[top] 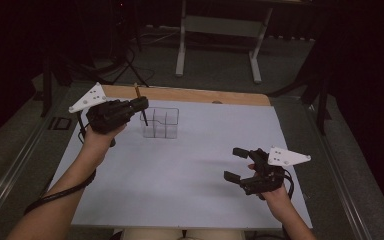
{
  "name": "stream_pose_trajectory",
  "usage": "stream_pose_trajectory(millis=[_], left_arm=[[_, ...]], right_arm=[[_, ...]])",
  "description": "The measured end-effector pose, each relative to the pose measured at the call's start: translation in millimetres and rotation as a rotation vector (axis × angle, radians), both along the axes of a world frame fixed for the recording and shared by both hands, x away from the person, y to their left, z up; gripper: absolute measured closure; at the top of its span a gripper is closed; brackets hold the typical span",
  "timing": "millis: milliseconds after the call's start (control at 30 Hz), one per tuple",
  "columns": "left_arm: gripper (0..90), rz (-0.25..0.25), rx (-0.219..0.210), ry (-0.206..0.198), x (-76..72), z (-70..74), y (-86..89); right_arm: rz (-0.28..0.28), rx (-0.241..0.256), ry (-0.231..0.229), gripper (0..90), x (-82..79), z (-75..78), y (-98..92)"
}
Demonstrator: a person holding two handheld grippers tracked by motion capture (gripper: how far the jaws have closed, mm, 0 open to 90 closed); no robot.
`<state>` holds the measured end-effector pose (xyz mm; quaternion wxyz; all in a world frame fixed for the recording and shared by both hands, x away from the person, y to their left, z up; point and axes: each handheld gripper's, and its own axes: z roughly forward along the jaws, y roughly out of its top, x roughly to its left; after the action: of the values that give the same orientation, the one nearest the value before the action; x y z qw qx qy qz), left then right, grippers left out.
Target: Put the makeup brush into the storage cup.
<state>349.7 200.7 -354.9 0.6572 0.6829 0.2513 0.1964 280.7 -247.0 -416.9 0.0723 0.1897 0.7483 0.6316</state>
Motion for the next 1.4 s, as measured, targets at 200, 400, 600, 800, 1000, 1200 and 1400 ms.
stream_pose_trajectory(millis=[200, 400, 600, 800, 1000, 1200, 1400], left_arm=[[84.0, 0.014, 0.005, -0.008, 10.4, 6.7, 0.2], [84.0, 0.037, 0.002, -0.017, 19.0, 12.4, 3.0], [84.0, 0.052, 0.015, -0.016, 28.3, 13.9, 1.9], [84.0, 0.065, 0.014, -0.02, 37.0, 13.1, 1.8], [84.0, 0.09, 0.011, -0.021, 47.4, 6.8, 1.3], [84.0, 0.112, 0.011, -0.01, 58.2, -0.1, 0.4], [84.0, 0.139, 0.004, -0.014, 64.6, -7.0, 1.8]], right_arm=[[-0.011, 0.013, -0.012, 14.4, -0.8, 0.2, -1.8], [-0.004, 0.012, -0.004, 14.4, -0.5, -3.7, -2.8], [-0.007, 0.001, -0.002, 14.4, -0.2, -8.7, -2.3], [-0.005, -0.005, -0.005, 14.4, -0.6, -10.3, -2.2], [-0.012, -0.004, -0.005, 14.4, -0.1, -10.6, -4.8], [-0.009, -0.006, -0.006, 14.4, -0.1, -10.9, -4.8], [-0.008, -0.006, 0.0, 14.5, 0.4, -11.7, -5.4]])
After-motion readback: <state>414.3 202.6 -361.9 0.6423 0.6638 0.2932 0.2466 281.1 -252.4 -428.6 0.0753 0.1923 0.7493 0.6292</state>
